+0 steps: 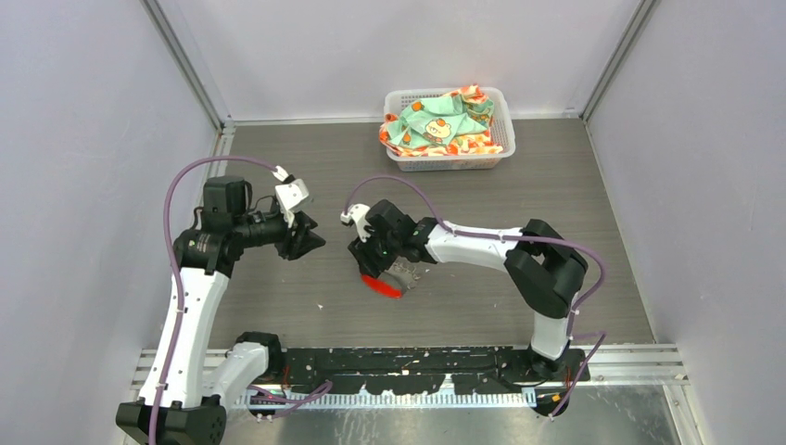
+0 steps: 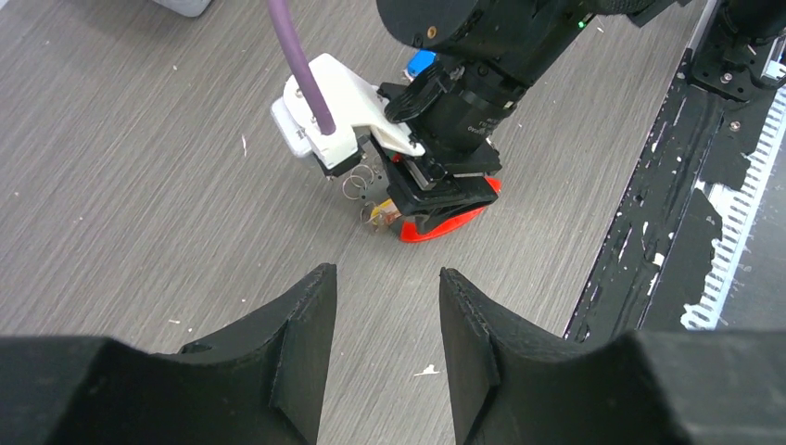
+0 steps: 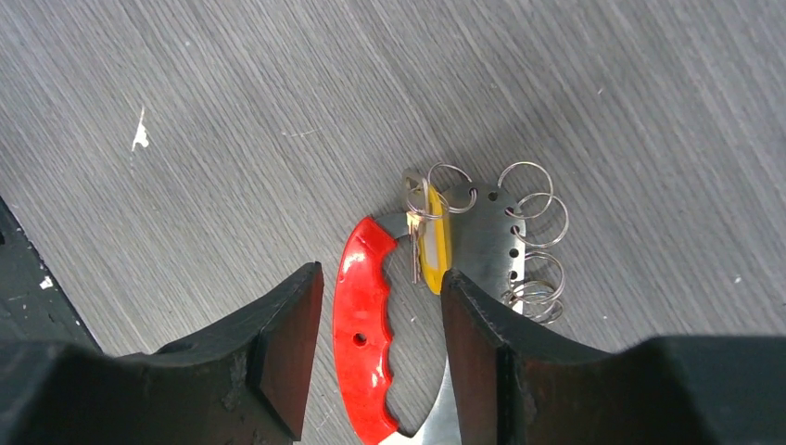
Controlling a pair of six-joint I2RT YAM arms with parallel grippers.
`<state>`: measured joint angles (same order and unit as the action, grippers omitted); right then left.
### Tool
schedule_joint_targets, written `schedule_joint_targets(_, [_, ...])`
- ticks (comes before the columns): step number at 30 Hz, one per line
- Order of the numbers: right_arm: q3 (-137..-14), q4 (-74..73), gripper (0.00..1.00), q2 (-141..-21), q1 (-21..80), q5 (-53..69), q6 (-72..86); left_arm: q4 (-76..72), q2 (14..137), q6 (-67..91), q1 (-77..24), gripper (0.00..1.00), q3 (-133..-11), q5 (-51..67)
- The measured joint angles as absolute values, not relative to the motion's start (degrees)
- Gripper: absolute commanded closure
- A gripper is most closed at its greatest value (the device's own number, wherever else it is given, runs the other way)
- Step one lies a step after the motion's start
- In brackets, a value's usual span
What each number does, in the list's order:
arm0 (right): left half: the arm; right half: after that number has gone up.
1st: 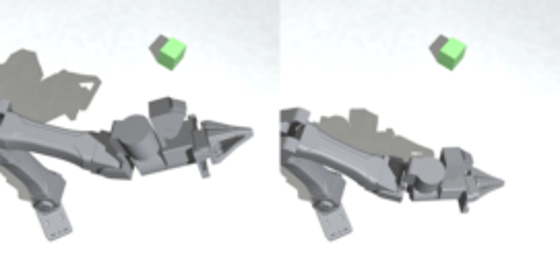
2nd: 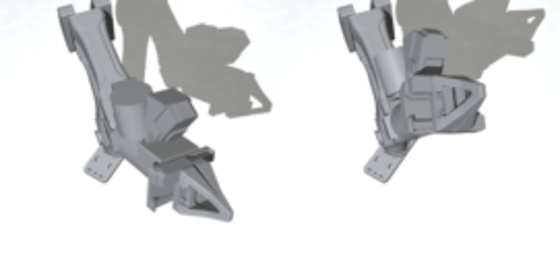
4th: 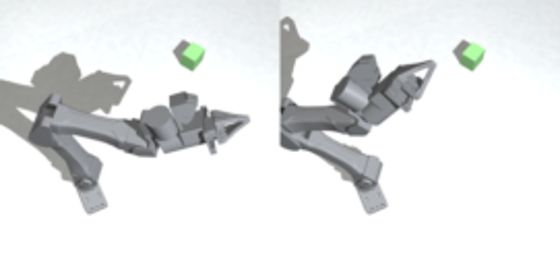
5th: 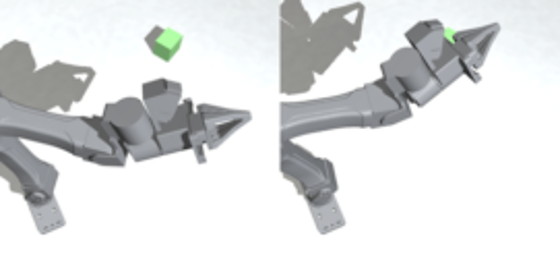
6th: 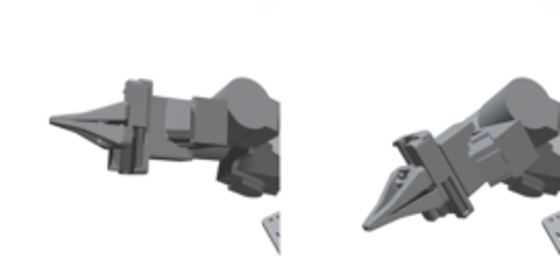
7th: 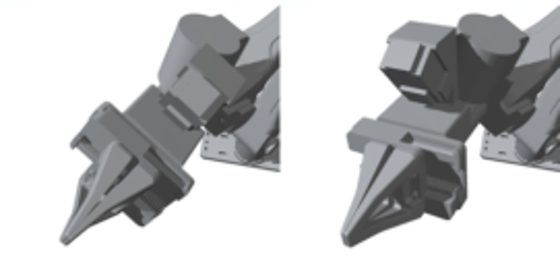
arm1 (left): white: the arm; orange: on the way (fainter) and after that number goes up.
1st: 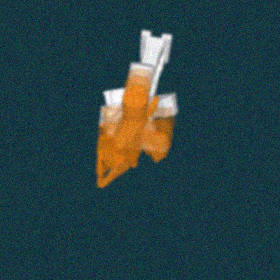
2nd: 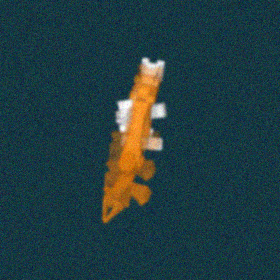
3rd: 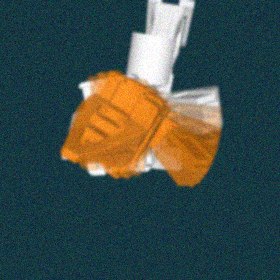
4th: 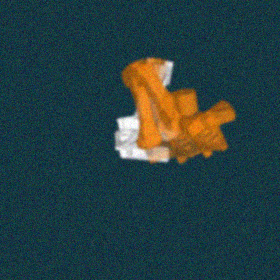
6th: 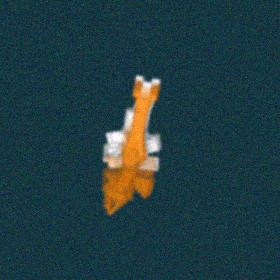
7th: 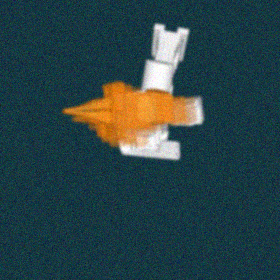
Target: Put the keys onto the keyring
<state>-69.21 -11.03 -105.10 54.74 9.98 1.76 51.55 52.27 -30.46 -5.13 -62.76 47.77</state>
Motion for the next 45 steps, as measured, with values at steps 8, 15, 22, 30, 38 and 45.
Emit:
schedule_joint_targets(8, [-69.21, -11.11, 0.45, -108.36, 54.63, 9.08, 2.15, 51.29, 52.27, -30.39, -5.13, 0.54, -62.76, 48.21])
schedule_joint_targets(15, [-69.21, -11.29, 0.46, -109.01, 54.63, 7.77, 2.15, 51.29, 52.27, -30.39, -5.13, 0.54, -62.76, 49.08])
schedule_joint_targets(22, [-69.21, -11.11, 0.48, -109.16, 54.63, 7.31, 3.60, 51.31, 52.14, -30.39, -5.13, 0.54, -62.76, 49.17])
schedule_joint_targets(30, [-69.23, -10.52, 0.64, -109.91, 55.18, 5.43, 5.76, 51.33, 51.70, -30.44, -5.13, 0.54, -62.76, 49.23])
schedule_joint_targets(38, [-70.30, -10.24, 0.87, -110.98, 56.75, 1.13, 7.68, 51.53, 51.51, -30.57, -5.13, 0.54, -62.76, 49.15])
schedule_joint_targets(45, [-70.39, -10.39, 0.99, -111.04, 57.06, 1.74, 8.60, 51.68, 51.33, -30.68, -5.13, 0.54, -62.76, 49.12])
